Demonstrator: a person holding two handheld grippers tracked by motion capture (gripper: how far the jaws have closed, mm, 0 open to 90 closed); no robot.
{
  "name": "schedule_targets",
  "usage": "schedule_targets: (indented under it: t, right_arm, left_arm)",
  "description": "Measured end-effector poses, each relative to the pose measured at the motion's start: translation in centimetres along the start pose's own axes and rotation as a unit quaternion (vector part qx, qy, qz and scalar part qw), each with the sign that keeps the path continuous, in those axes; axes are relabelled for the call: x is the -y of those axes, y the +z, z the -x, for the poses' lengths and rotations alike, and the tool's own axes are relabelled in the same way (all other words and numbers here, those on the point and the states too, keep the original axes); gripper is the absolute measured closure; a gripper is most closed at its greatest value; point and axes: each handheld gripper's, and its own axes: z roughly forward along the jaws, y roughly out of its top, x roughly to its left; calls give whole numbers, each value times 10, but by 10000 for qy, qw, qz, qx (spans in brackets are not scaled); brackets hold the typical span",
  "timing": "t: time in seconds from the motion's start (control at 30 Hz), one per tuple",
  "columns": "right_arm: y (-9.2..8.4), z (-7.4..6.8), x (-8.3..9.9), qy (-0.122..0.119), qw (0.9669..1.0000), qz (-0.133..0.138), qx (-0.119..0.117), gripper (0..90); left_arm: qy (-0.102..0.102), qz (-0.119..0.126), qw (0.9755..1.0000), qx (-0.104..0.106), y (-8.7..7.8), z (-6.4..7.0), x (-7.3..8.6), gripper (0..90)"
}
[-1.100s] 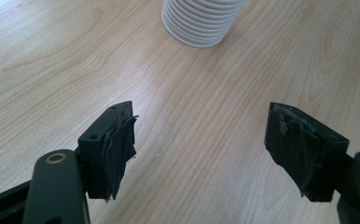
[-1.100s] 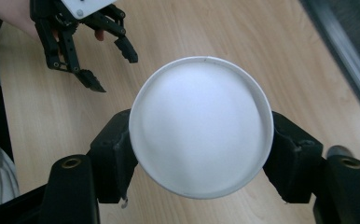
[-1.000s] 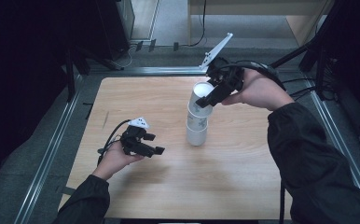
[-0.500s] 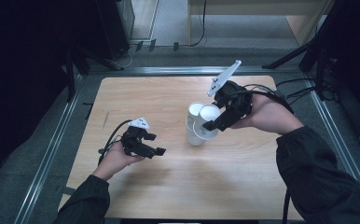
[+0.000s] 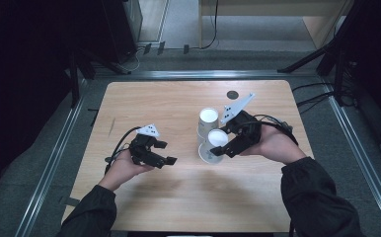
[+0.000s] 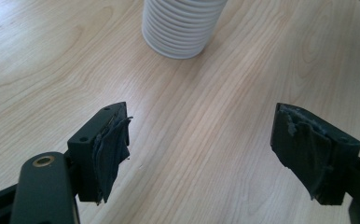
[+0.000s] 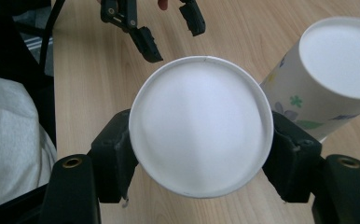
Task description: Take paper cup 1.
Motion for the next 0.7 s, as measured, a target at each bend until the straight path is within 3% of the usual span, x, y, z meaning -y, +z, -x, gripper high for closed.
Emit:
schedule_targets:
  t: [0.13, 0.37, 0.53, 0.7]
  right_arm:
    - [14, 7, 16, 172, 9994, 267, -139, 340]
    - [31, 8, 31, 227, 9986, 373, -282, 340]
    - [44, 6, 41, 351, 9965, 599, -463, 342]
    - [55, 6, 44, 452, 9951, 658, -590, 342]
  left_arm:
    - [113, 35, 9999, 121, 2, 5, -1, 197]
    - [385, 111, 9981, 459, 6, 14, -3, 204]
    - [603, 198, 9949, 781, 10, 22, -6, 204]
    - [707, 188, 9926, 974, 17, 27, -11, 208]
